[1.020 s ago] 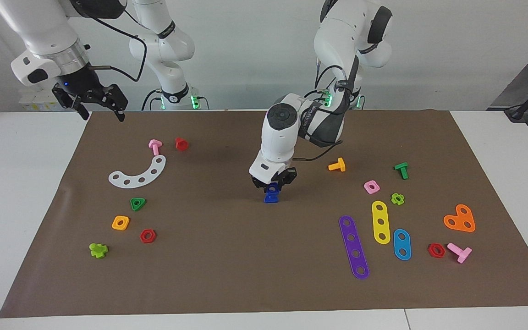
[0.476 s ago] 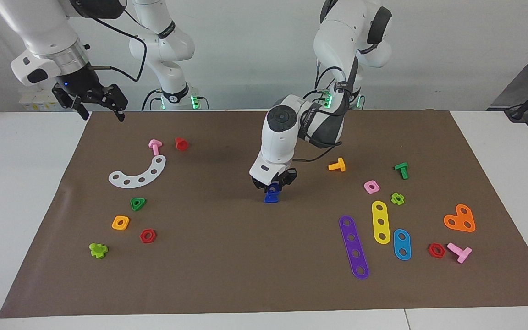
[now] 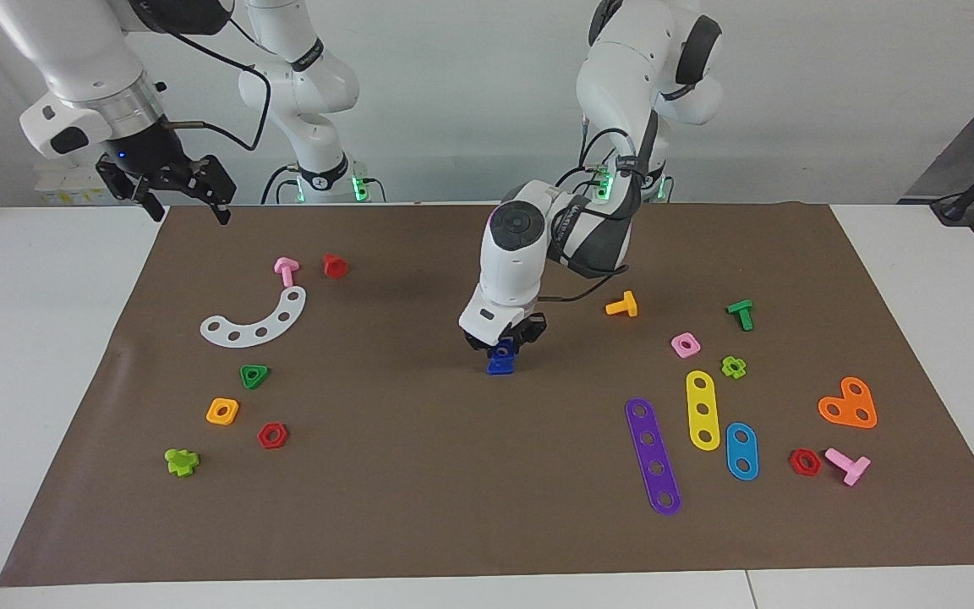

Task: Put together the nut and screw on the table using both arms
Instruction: 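Lower the blue nut onto the blue bolt with the left gripper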

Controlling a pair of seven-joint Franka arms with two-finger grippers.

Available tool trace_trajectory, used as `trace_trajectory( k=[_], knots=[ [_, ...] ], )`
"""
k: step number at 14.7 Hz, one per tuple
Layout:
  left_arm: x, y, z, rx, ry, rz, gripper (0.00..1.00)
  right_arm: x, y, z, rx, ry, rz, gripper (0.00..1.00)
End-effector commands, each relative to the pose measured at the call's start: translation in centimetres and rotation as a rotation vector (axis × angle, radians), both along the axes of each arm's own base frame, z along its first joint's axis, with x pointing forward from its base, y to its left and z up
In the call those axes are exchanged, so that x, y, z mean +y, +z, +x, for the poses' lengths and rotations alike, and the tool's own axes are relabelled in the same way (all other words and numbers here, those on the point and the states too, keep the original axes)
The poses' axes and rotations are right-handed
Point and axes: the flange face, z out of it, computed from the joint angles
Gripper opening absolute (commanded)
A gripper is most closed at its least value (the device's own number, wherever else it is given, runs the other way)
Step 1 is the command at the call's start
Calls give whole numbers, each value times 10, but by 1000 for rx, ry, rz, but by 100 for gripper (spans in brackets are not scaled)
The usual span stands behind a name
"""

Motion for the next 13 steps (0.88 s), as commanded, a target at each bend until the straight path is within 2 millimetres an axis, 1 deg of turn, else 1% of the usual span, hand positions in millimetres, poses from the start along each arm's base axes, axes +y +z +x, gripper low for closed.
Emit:
trace_trajectory(
  k=[1, 7, 10, 13],
  knots=[
    [-4, -9, -1, -1, 15, -5, 19, -3, -2, -2, 9, -14, 6, 100],
    [-3, -12, -1, -1, 16, 3, 18, -3, -2, -2, 9, -14, 6, 100],
    [-2, -23, -3, -7, 21, -1, 18, -3, -2, -2, 9, -14, 6, 100],
    [-2, -24, -4, -12, 19, -3, 20, -4, -2, -2, 9, -15, 6, 100]
  ],
)
